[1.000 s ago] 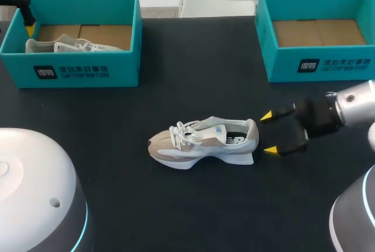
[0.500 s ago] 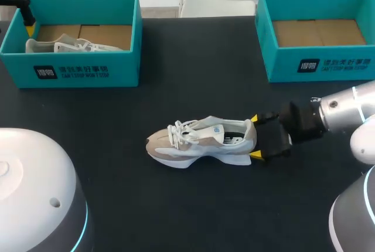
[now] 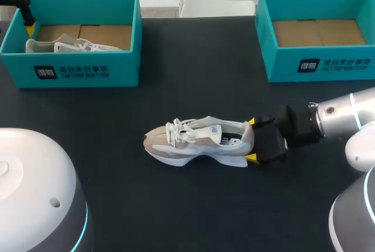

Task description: Take the shoe out of the shoebox, open the shoe tongue, remove and reinsert the insole, then place the shoe into the shoebox

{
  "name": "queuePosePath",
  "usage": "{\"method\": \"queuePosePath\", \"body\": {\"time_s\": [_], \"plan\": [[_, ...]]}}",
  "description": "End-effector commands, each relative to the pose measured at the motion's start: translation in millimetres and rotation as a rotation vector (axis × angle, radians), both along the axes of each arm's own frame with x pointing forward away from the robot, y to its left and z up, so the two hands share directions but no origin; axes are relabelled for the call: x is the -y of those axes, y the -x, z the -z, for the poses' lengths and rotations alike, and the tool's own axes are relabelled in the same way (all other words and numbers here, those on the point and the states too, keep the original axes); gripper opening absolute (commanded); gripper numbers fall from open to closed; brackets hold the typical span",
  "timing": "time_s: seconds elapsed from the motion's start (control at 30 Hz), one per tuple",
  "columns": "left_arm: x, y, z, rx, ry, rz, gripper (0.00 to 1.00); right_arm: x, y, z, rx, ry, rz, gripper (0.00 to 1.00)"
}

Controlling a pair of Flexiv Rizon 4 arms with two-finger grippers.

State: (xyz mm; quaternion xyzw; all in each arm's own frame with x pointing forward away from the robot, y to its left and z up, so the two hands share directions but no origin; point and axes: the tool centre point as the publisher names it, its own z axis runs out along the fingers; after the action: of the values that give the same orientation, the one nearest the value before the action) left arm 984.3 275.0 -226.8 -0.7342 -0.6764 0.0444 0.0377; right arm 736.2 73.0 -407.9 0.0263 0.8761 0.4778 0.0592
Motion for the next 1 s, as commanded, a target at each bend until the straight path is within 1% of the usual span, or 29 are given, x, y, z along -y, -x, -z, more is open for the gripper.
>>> {"method": "queuePosePath", "body": {"time_s": [0.03, 0.23, 0.43, 0.73, 1.0], "plan": [[-0.2, 1.0, 0.2, 0.003, -0.001, 0.001, 1.0, 1.0, 2.8, -10.5, -0.006, 0.004, -0.005, 1.0], [-0.2, 1.0, 0.2, 0.003, -0.001, 0.001, 1.0, 0.9, 4.3, -18.1, -0.033, -0.013, 0.003, 1.0], [-0.2, 1.0, 0.2, 0.003, -0.001, 0.001, 1.0, -8.7, 7.5, -17.8, -0.03, -0.04, 0.019, 1.0], [-0.2, 1.0, 0.2, 0.003, -0.001, 0.001, 1.0, -25.3, 12.5, -7.1, -0.024, -0.067, 0.031, 1.0], [-0.2, 1.0, 0.2, 0.003, -0.001, 0.001, 1.0, -39.2, 5.0, 1.4, -0.02, -0.085, 0.026, 1.0]]}}
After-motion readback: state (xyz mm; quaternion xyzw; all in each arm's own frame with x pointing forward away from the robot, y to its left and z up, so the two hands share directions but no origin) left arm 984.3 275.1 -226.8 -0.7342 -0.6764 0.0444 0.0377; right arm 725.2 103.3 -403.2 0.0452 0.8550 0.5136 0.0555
